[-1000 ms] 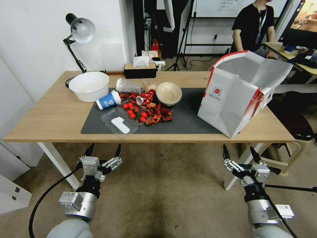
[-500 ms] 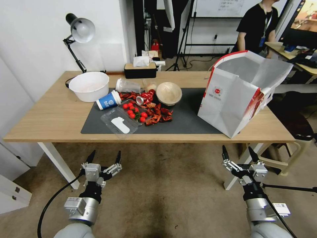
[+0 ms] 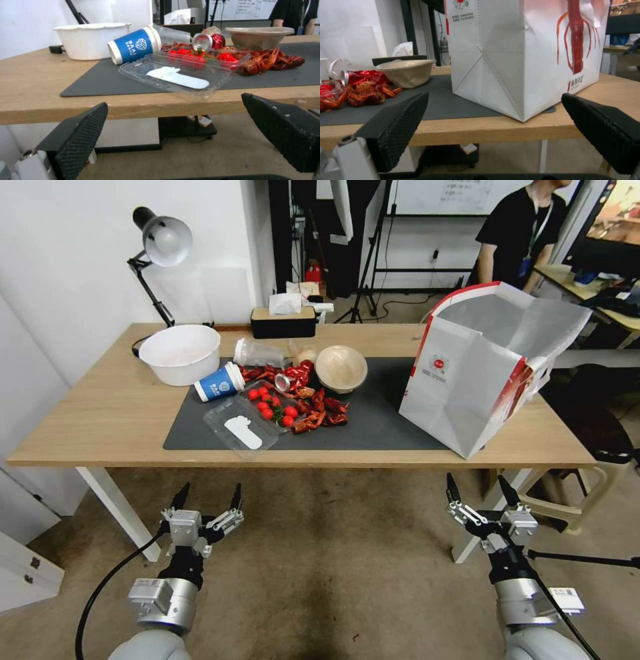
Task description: Pick up the food delivery bag from the floor and place it on the table.
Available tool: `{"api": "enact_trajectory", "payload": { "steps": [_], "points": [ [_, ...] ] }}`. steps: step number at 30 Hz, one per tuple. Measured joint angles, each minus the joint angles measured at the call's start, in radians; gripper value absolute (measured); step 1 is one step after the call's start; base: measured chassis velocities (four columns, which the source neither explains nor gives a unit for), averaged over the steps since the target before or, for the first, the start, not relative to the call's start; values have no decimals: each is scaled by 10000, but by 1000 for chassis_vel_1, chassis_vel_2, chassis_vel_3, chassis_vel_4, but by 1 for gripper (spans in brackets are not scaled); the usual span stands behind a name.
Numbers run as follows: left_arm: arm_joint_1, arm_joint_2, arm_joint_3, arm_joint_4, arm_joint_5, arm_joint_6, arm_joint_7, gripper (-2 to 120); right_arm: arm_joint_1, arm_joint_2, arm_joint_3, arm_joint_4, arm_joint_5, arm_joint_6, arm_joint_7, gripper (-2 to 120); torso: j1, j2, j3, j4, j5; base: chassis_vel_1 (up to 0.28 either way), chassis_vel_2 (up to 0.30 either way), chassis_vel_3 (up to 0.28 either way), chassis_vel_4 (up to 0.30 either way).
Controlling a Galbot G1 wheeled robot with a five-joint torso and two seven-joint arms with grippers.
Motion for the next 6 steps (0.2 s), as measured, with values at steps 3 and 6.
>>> {"api": "enact_trajectory", "payload": {
  "steps": [3,6],
  "points": [
    [0,0,0,-2,0,1,-1,100,0,-1,0,2,1,-2,0,100,0,0,-1,0,0,0,0,0,0],
    [0,0,0,-7,0,3,-1,100,0,-4,0,5,3,-5,0,100,0,0,0,0,0,0,0,0,0]
  ]
}}
